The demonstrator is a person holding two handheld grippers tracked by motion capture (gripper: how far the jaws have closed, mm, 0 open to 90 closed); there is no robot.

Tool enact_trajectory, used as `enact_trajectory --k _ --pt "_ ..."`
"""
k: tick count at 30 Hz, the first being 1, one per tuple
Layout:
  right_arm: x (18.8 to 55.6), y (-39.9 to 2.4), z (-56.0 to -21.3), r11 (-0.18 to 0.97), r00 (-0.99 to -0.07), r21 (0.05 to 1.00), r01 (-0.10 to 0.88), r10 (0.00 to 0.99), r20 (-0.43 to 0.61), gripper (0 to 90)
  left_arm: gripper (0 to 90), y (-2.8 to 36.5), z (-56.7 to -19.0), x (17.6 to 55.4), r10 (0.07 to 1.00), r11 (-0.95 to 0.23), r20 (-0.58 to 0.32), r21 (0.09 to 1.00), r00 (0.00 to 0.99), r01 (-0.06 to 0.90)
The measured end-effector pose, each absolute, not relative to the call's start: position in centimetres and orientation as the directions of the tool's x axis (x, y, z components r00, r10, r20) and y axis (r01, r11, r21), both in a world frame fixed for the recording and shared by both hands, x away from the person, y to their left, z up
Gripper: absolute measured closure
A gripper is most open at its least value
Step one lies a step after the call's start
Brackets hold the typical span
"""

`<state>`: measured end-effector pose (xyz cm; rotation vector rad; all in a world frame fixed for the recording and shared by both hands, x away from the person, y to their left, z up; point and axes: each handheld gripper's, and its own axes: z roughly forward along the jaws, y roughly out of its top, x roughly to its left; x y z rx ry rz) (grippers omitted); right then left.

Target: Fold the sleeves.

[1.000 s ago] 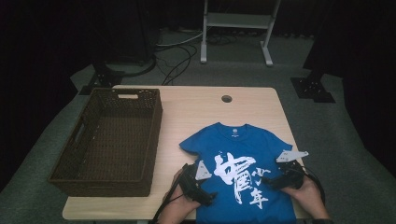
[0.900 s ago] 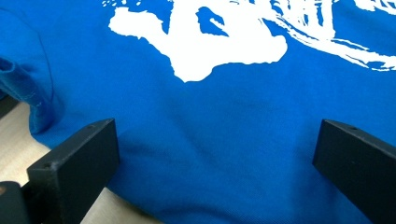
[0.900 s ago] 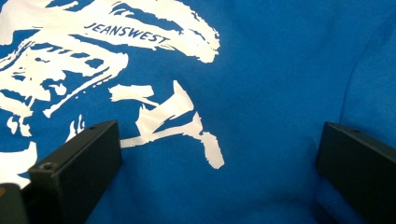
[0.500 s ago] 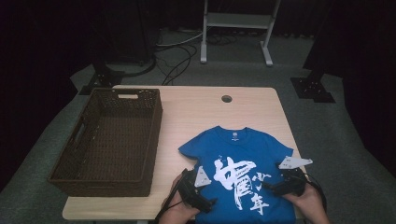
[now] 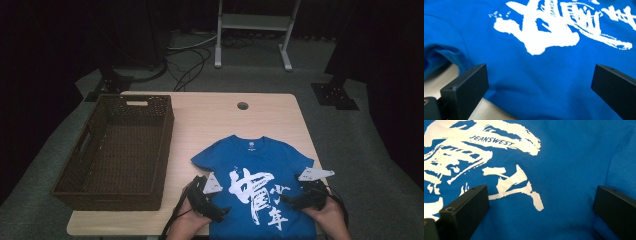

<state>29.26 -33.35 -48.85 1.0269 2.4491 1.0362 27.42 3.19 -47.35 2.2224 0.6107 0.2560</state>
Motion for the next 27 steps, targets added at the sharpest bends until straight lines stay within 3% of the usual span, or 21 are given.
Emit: enact_trajectory --k 24,27 --pt "29.1 -34.8 -48.8 0.494 -0.712 0.714 0.496 0.702 0.008 0.1 0.9 4.4 -44.8 30.9 0.536 -0.537 -0.003 0.771 0.844 0.343" --pt "29.1 -34.8 -48.8 0.494 -0.711 0.715 0.495 0.703 0.007 0.1 5.1 4.8 -44.8 31.4 0.541 -0.520 -0.013 0.781 0.841 0.346"
